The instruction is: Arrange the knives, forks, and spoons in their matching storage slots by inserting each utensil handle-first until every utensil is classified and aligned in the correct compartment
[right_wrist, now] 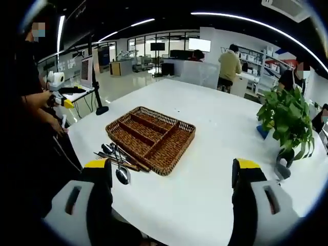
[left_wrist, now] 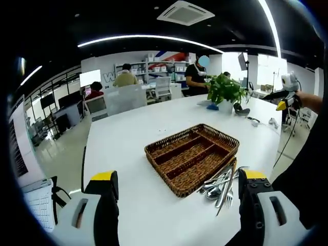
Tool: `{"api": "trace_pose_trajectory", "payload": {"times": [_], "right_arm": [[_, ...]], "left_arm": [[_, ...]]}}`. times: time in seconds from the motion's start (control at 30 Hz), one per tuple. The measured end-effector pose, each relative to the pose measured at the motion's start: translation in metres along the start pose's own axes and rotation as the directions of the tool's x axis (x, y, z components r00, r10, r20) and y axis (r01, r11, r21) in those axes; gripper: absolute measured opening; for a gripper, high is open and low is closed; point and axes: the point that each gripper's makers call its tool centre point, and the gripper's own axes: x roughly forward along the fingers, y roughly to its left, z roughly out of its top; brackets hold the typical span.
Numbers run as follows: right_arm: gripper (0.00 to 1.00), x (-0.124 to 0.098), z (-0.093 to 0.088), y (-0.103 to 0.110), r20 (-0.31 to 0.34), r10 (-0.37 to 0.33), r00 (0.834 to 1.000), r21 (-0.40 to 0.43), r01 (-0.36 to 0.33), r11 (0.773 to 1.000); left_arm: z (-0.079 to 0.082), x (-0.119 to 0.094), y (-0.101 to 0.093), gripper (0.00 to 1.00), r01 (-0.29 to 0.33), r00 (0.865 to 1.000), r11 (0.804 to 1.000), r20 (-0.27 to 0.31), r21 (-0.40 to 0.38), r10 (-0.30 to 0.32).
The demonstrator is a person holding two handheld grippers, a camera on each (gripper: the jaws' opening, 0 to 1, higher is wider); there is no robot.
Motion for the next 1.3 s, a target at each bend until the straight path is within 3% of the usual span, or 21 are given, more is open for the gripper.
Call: {"api": "trace_pose_trajectory", "payload": {"times": [0.97, 1.3], "right_arm": [[1.00, -0.003, -0.005, -0.010, 0.001, 0.014, 1.000, -0.034, -0.014, 0.999], [1.00, 0.008, 0.009, 0.006, -0.003, 0.093, 0.996, -0.148, -0.092, 0.985]], "left_arm": [[0.003, -0.009, -0.006, 1.00, 0.004, 1.000, 1.000, 0.013, 0.012, -0.004], [0.003, -0.010, -0.011, 1.00, 0.010, 1.000, 1.000, 0.020, 0.012, -0.011]]}}
